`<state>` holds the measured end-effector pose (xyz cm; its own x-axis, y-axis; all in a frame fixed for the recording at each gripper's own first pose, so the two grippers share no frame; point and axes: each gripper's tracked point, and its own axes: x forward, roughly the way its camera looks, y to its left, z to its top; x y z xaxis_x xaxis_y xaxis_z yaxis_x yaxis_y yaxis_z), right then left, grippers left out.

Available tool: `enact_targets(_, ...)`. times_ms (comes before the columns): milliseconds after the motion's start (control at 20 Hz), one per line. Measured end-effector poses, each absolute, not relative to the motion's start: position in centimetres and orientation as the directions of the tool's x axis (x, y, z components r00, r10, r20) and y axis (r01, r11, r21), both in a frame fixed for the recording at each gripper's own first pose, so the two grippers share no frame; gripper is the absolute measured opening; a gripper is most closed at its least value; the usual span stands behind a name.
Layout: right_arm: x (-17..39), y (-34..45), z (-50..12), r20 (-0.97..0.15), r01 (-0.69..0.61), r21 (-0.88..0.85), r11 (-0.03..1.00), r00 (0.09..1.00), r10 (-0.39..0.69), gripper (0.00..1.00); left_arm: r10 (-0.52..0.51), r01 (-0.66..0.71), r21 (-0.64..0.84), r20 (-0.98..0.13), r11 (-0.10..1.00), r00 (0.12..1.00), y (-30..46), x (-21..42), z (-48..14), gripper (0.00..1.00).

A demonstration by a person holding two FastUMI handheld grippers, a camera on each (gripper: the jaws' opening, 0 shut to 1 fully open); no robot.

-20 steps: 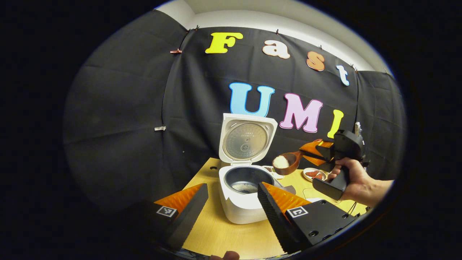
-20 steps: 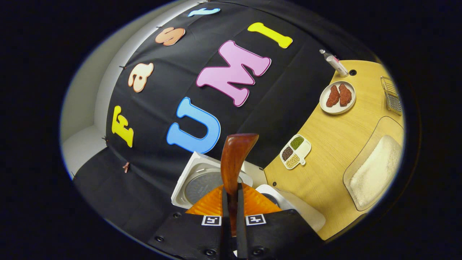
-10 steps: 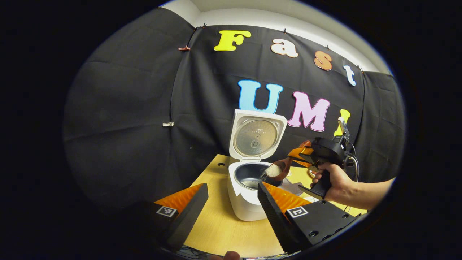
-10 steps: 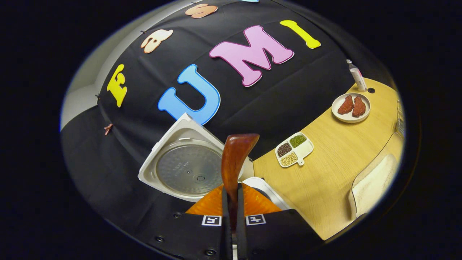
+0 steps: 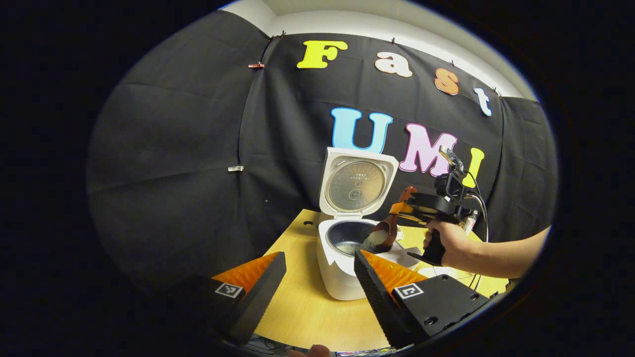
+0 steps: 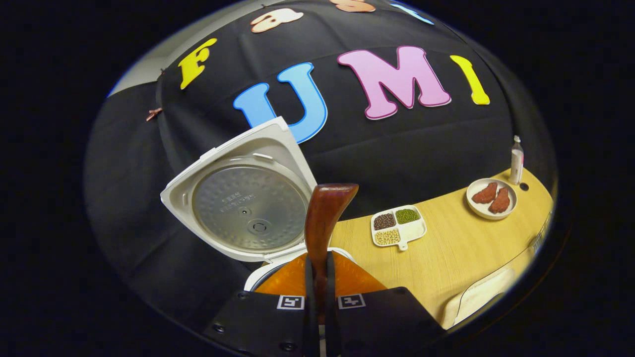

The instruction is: Close the left gripper, press the button to open the rice cooker; take a wooden spoon from the chopstick holder with the right hand, scoop a spoonful of rice and pour it into the rice cooker, then put the wooden spoon back into the chopstick holder.

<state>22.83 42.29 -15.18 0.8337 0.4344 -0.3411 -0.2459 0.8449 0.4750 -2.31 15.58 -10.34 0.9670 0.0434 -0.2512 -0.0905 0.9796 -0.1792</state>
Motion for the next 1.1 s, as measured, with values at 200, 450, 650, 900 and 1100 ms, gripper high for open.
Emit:
enact_targets(200, 22.0, 44.0, -14.3, -0.326, -0.365, 0.340, 0.867, 0.819, 0.473, 0.10, 0.054, -0.103, -0.182, -0.255, 0.978, 0.965, 15.7, -2.7, -10.5, 0.95)
enact_targets(450, 20.9, 45.7, -12.7, -0.293, -0.515, 0.104, 0.851, 0.802, 0.521, 0.10, 0.062, -0.110, -0.184, -0.249, 0.977, 0.966, 15.7, -3.0, -10.3, 0.95)
enact_targets(650, 19.8, 47.2, -11.2, -0.252, -0.589, -0.089, 0.803, 0.793, 0.554, 0.10, 0.074, -0.120, -0.178, -0.244, 0.977, 0.967, 15.9, -3.4, -10.1, 0.95)
enact_targets(900, 18.5, 47.6, -8.7, -0.159, -0.595, -0.321, 0.737, 0.801, 0.577, 0.14, 0.074, -0.122, -0.188, -0.243, 0.975, 0.967, 15.8, -3.8, -10.0, 0.95)
enact_targets(1100, 18.3, 47.7, -7.7, -0.124, -0.589, -0.388, 0.709, 0.796, 0.593, 0.10, 0.073, -0.121, -0.188, -0.241, 0.975, 0.968, 15.7, -4.2, -9.7, 0.95)
